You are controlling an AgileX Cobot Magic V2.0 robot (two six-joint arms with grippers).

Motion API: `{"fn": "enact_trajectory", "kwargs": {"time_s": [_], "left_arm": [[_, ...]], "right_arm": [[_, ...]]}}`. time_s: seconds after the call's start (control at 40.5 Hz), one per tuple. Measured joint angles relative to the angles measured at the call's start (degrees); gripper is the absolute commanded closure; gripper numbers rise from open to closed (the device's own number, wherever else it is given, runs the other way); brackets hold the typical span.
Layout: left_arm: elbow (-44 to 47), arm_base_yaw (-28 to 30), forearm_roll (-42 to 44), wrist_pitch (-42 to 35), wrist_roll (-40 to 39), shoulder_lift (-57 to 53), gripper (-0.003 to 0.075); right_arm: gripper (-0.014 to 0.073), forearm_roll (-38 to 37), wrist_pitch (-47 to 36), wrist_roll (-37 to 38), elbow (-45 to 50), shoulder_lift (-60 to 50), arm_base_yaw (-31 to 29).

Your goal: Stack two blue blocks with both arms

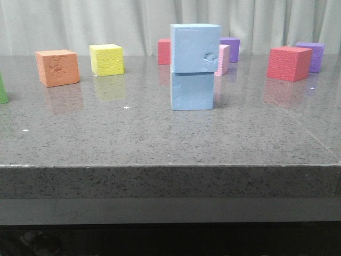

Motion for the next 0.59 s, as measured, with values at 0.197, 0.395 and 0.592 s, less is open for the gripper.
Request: {"fn": "enact_trajectory", "kwargs": {"time_s": [0.197,0.395,0.592], "left_arm": [[0.0,0.0,0.0,0.0,0.0,0.0,0.0738],[0.0,0.0,0.0,0.0,0.0,0.0,0.0738],[0.0,0.0,0.0,0.0,0.0,0.0,0.0738]], "right_arm": [[0.0663,0.0,-0.3,0.0,0.0,0.0,-0.7],[0.0663,0.0,-0.3,0.0,0.0,0.0,-0.9],[0.0663,0.0,-0.3,0.0,0.0,0.0,-0.9]]}}
